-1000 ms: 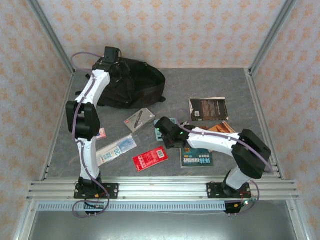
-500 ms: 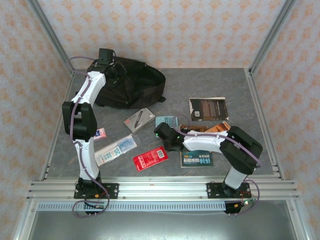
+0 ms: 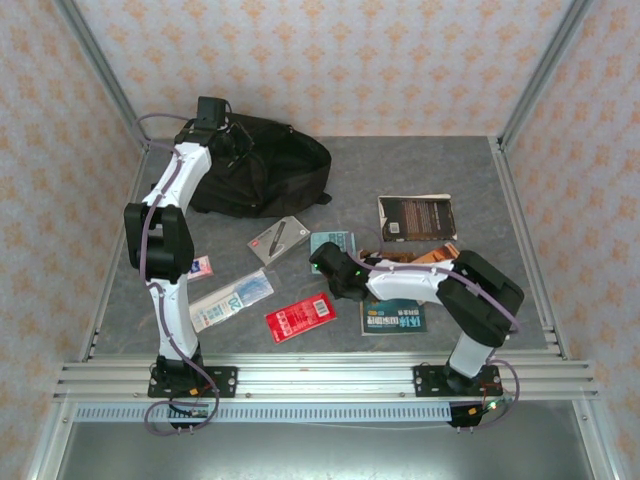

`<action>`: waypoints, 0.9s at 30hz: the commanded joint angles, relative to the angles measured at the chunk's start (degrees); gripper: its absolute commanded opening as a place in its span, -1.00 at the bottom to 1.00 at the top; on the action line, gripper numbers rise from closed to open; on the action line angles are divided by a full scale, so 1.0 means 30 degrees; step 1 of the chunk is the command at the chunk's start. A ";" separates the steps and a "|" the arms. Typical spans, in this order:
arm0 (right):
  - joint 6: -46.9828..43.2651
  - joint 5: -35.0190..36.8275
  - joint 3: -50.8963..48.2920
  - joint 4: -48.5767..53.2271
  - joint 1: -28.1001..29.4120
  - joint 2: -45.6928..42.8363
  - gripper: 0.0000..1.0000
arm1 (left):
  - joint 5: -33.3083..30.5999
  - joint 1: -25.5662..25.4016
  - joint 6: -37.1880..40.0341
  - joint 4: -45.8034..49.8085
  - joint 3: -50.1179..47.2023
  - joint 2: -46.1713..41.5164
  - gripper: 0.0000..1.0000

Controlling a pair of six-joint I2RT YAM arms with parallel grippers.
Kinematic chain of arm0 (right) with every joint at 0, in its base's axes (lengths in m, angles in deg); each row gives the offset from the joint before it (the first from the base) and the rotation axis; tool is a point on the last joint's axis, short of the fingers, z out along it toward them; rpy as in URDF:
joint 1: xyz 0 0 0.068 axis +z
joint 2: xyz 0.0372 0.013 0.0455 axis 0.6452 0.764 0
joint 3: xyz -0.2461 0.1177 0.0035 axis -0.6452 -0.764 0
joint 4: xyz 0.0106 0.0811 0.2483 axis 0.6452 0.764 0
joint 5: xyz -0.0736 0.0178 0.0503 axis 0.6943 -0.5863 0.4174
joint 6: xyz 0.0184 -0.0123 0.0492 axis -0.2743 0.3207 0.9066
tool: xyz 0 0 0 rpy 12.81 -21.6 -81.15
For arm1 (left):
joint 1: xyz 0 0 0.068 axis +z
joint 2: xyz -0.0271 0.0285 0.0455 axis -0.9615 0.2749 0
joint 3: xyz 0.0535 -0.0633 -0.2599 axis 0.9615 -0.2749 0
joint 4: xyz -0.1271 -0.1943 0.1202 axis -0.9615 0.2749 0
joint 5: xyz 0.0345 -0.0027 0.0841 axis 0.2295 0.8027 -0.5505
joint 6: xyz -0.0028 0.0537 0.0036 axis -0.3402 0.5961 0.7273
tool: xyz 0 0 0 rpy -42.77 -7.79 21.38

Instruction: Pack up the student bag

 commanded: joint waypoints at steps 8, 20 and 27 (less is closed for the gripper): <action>-0.0283 0.0968 -0.0399 -0.1264 -0.0664 0.0335 -0.56 | 0.0461 0.0023 -0.0213 -0.0462 -0.0321 -0.0887 -1.00; -0.3473 0.1987 -0.0803 -0.0066 -0.2128 -0.2884 -1.00 | 0.0373 0.0001 0.0071 -0.0229 -0.0087 -0.1344 -1.00; -1.1705 0.3481 0.2055 0.5108 -0.4028 -0.5601 -1.00 | 0.0172 -0.0463 0.0958 0.0404 0.0609 -0.2065 -1.00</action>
